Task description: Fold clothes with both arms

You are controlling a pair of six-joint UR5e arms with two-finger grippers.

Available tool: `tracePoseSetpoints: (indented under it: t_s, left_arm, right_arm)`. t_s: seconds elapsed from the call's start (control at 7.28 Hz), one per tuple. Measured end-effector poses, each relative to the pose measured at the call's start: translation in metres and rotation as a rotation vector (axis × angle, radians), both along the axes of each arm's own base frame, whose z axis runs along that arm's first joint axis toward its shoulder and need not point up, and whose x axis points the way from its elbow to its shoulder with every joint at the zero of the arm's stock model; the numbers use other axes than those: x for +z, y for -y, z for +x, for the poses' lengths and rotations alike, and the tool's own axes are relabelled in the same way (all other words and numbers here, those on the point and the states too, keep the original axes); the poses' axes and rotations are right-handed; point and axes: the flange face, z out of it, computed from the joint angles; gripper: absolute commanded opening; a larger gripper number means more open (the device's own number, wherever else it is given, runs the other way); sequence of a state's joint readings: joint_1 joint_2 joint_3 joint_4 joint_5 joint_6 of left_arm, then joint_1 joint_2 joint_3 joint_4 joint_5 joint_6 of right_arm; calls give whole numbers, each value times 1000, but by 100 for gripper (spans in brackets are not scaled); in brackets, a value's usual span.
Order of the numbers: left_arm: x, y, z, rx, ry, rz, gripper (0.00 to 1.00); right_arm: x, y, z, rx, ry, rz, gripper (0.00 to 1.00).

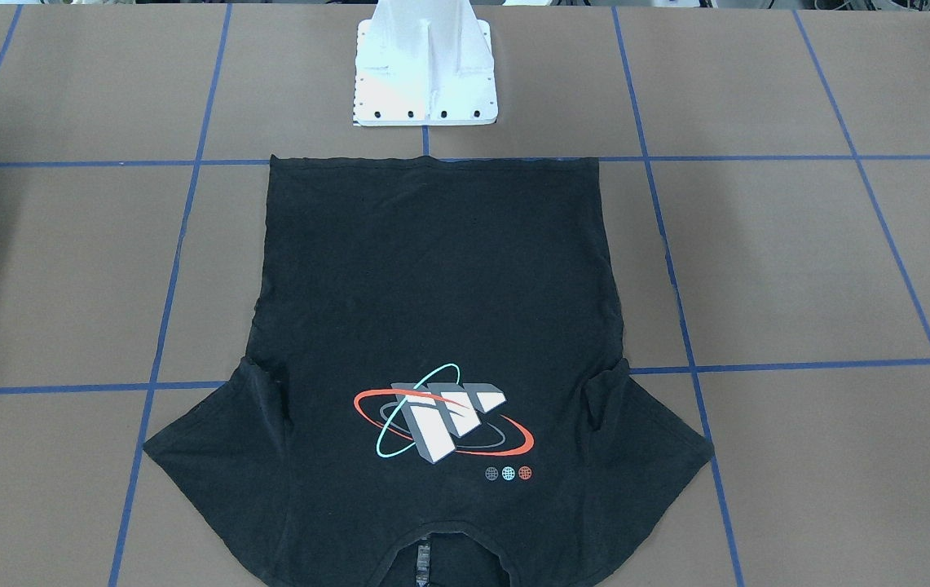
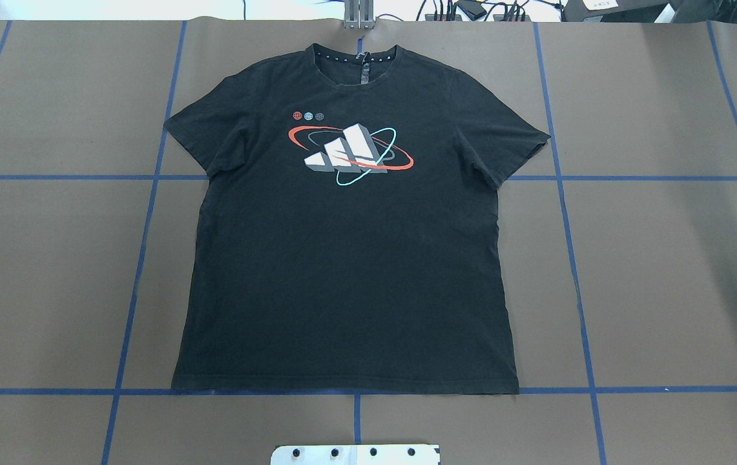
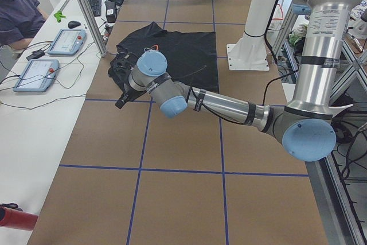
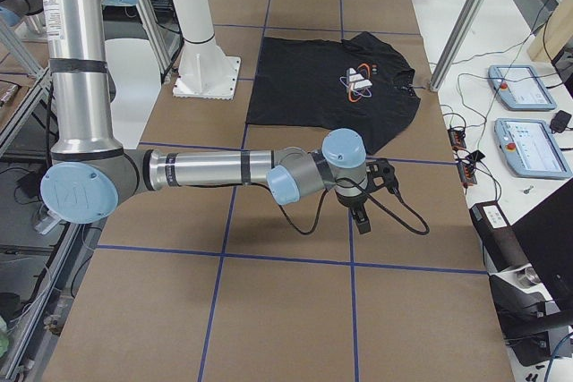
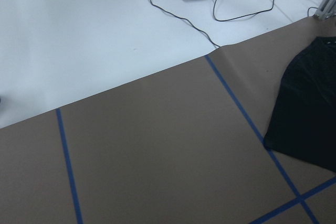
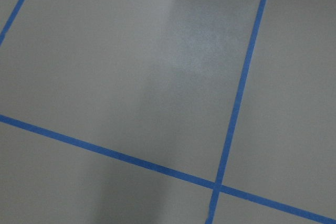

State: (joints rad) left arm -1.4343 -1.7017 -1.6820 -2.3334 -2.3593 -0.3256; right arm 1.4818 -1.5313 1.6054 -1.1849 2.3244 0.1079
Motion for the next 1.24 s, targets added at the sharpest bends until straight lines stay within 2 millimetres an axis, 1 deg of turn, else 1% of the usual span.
tracePoseSetpoints:
  t_s: [0.14,0.27,0.41,0.55,0.82,0.96,1.1,1.24]
  left_arm:
    - [-14,11,31,44,-12,38,100]
    - [-27,24,61,48,-14,58,100]
    - [-36,34,95,2,-19,33,100]
    - [-41,44,133,-54,-41,-28,100]
    - [-39,66,212,-179,-98,-192,100]
    - [-34,71,251,-241,-121,-250,100]
    - [-24,76,285,-285,-141,-285,100]
    - [-8,83,312,-310,-151,-293,100]
  right_arm:
    - [-6,2,-9,12,17,-13,100]
    - [-13,5,-23,24,37,-27,100]
    - [-22,9,-44,35,62,-41,100]
    - [-33,12,-66,47,88,-54,100]
    - [-57,24,-110,75,112,-74,100]
    - [-66,30,-134,93,98,-77,100]
    - [-76,35,-155,107,91,-79,100]
    - [-83,38,-169,112,92,-80,100]
